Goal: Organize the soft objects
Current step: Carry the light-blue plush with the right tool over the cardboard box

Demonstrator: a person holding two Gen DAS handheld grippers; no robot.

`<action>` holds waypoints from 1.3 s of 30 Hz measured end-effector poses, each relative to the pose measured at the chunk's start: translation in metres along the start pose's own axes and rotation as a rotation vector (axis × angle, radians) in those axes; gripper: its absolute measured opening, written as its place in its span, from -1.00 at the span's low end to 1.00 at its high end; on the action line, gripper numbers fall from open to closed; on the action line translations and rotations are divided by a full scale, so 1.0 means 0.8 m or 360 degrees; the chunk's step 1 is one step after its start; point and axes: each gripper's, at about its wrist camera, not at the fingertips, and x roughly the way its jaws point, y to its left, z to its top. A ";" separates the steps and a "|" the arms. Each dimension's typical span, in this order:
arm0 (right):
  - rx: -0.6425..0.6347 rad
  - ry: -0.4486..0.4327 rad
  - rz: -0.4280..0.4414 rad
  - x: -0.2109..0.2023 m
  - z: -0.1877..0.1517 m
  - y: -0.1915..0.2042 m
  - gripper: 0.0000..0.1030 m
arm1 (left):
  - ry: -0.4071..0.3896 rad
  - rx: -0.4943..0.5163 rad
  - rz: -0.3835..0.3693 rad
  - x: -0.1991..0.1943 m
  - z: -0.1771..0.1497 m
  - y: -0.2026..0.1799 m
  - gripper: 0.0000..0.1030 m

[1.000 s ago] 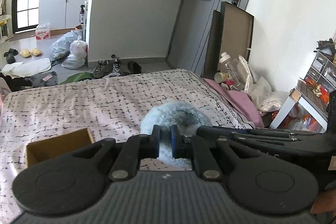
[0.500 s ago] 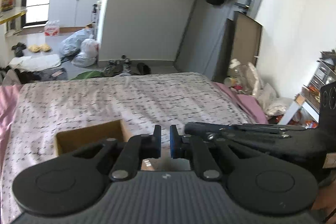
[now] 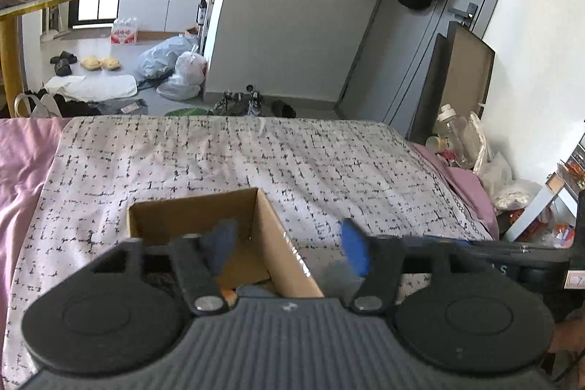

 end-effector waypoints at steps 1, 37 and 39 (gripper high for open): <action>0.0008 -0.0004 -0.0010 0.000 -0.002 -0.005 0.03 | -0.0015 -0.0001 -0.0003 0.003 -0.001 -0.004 0.45; 0.0355 0.0292 0.0005 0.087 -0.033 -0.077 0.12 | 0.0231 0.0056 0.0009 0.105 -0.011 -0.060 0.48; 0.0353 0.0260 0.0026 0.081 -0.028 -0.078 0.12 | 0.0232 0.0063 -0.0004 0.107 -0.011 -0.064 0.48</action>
